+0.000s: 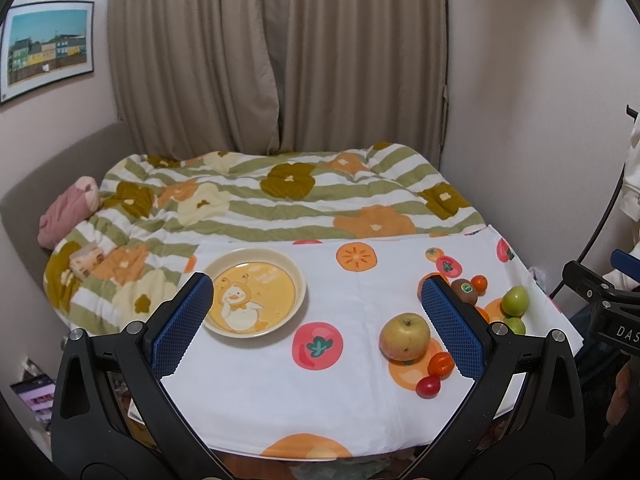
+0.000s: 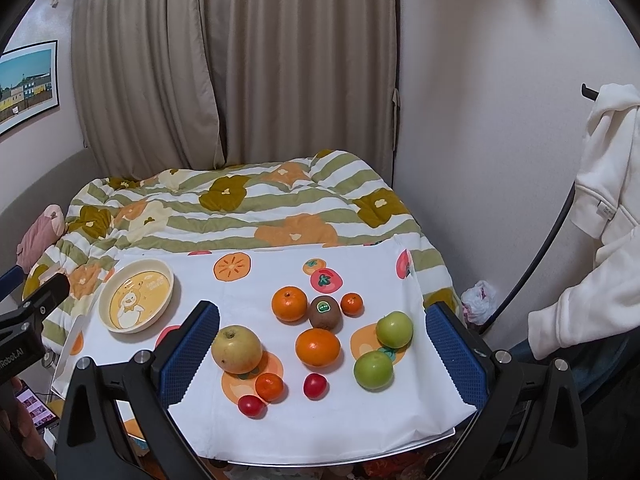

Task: Organize fruits

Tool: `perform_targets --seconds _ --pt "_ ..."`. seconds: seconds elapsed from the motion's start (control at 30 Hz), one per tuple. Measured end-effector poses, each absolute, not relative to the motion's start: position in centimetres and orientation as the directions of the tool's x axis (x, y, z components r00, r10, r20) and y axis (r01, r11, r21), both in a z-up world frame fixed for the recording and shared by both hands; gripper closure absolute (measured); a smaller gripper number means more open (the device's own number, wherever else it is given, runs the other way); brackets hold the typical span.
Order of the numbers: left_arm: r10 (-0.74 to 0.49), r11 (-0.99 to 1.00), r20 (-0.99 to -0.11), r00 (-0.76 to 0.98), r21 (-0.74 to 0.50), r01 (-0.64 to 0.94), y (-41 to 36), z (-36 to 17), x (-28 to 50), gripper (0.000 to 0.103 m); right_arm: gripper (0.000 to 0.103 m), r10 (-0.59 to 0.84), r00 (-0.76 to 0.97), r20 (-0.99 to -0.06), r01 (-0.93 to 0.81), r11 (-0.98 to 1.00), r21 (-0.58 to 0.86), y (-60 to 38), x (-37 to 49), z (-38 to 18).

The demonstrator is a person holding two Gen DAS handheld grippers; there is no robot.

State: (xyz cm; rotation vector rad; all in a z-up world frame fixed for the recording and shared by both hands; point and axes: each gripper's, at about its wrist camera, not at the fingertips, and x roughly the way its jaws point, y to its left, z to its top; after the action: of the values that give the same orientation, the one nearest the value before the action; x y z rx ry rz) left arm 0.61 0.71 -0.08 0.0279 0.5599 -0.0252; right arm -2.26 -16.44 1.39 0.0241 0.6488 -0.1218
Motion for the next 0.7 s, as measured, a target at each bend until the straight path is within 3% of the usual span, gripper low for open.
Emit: perform_targets --seconds 0.37,0.7 --pt "-0.152 0.978 -0.594 0.79 0.024 0.207 -0.4 -1.8 2.9 0.0 0.0 -0.143 0.74 -0.657 0.191 0.982 0.001 -17.5 -2.3 -0.2" --pt "-0.248 0.929 -0.708 0.661 0.02 0.37 -3.7 -9.8 6.6 0.0 0.0 -0.129 0.673 -0.728 0.211 0.977 0.022 -18.9 -0.7 -6.7"
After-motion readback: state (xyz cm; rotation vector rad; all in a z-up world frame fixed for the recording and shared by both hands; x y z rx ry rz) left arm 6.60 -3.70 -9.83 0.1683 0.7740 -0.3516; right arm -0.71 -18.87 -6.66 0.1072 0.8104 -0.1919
